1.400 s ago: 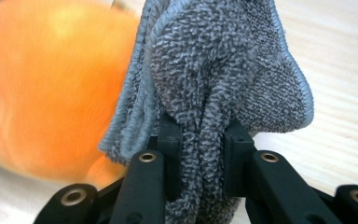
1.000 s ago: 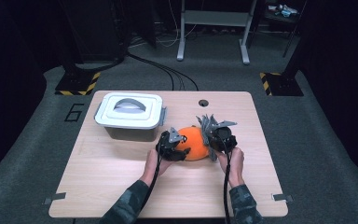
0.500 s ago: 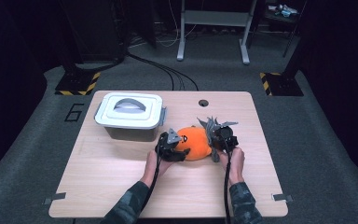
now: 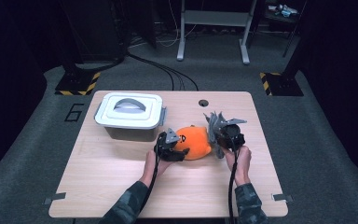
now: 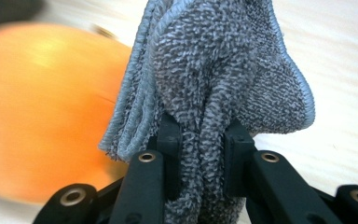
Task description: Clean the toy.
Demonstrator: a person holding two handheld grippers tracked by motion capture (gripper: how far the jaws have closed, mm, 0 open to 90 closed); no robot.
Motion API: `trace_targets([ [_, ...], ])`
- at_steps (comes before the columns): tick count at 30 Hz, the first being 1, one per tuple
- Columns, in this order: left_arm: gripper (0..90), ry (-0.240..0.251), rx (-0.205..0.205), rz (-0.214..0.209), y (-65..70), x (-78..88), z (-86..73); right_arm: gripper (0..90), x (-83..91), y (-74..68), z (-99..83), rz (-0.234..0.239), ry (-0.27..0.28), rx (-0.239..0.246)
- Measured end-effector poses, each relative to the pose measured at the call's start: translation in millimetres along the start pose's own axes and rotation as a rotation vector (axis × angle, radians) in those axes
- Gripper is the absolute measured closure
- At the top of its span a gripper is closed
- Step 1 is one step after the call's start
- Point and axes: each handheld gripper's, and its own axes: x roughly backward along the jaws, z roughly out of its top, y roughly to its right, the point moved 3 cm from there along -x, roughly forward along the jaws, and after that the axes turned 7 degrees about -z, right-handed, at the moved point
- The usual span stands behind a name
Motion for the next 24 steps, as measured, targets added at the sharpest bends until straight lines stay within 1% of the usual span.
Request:
trace_targets([
  [1,32.0,0.001,0.001,0.0,0.0,-0.1,0.1,73.3,0.4,-5.5,2.4,0.012,0.007,0.017],
  [2,32.0,0.001,0.001,0.001,-0.1,-0.2,0.0,73.3,-4.6,-19.4,4.5,0.014,-0.01,0.048],
  [3,32.0,0.001,0.002,0.0,-0.1,-0.3,-0.1,73.3,-4.6,-19.4,4.5,0.014,-0.01,0.048],
  [4,31.9,-0.005,0.0,-0.004,-0.1,-0.1,-0.1,73.3,-6.8,-21.4,4.3,0.009,-0.011,0.064],
  [5,31.9,-0.004,-0.005,0.001,0.0,-0.3,-0.1,73.4,-14.3,-27.4,1.7,-0.02,-0.025,0.08],
  [7,31.9,-0.004,-0.006,0.0,1.2,-1.2,0.2,73.4,-16.3,-26.2,0.4,-0.02,-0.027,0.082],
  [9,31.9,-0.006,-0.016,0.003,3.0,-2.3,0.8,73.4,-19.4,-23.3,-3.0,-0.021,-0.034,0.07],
  [10,31.9,-0.015,-0.021,-0.003,3.4,-2.1,1.0,73.4,-21.8,-22.9,-5.6,-0.024,-0.044,0.062],
  [12,31.9,-0.012,-0.025,0.002,4.4,-3.0,1.3,73.5,-26.2,-20.8,-10.1,-0.028,-0.045,0.067],
  [16,31.9,-0.008,-0.027,0.001,4.8,-3.1,1.5,73.5,-27.6,-18.8,-12.2,-0.026,-0.048,0.057],
  [17,31.9,-0.012,-0.03,0.0,5.3,-2.5,1.6,73.5,-27.2,-18.9,-13.2,-0.022,-0.053,0.047],
  [18,31.9,-0.011,-0.03,-0.001,5.9,-2.6,1.5,73.5,-27.6,-17.4,-14.5,-0.023,-0.057,0.052],
  [19,31.9,-0.013,-0.042,0.003,6.1,-2.5,1.9,73.5,-28.7,-16.3,-15.4,-0.023,-0.049,0.057],
  [20,31.9,-0.015,-0.046,0.004,6.4,-2.4,2.1,73.5,-29.0,-15.0,-17.0,-0.028,-0.062,0.055],
  [22,31.8,-0.012,-0.042,0.004,6.3,-2.8,2.1,73.5,-31.7,-12.2,-20.5,-0.03,-0.066,0.05],
  [24,31.9,-0.006,-0.033,0.005,5.9,-2.8,1.8,73.4,-34.8,-9.4,-25.0,-0.033,-0.089,0.048],
])
